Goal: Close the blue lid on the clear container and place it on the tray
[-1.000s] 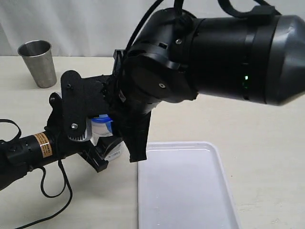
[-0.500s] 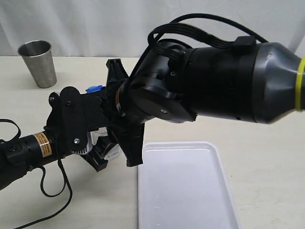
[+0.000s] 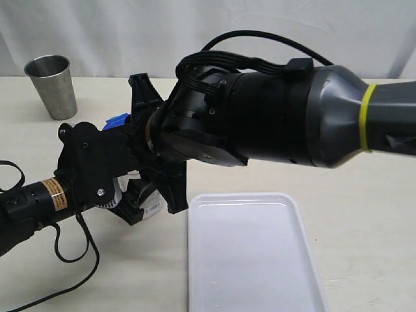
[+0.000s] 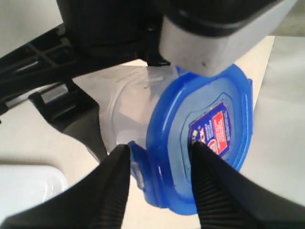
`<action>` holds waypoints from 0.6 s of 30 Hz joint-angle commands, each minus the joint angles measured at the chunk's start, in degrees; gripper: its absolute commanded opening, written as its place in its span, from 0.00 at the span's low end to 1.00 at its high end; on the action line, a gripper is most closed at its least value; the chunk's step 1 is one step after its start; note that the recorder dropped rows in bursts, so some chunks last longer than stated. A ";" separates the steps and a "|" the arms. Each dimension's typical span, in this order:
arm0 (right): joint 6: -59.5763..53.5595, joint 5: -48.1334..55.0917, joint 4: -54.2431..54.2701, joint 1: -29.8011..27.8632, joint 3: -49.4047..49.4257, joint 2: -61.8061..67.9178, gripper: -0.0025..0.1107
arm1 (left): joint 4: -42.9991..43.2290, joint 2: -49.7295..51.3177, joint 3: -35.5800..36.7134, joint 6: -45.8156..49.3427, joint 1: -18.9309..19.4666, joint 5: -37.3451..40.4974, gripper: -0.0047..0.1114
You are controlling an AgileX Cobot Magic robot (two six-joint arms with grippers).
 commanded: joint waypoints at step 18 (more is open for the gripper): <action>3.37 8.69 14.18 -0.07 2.30 -8.38 0.48 | 6.09 -0.23 -0.05 25.89 4.92 -6.42 0.04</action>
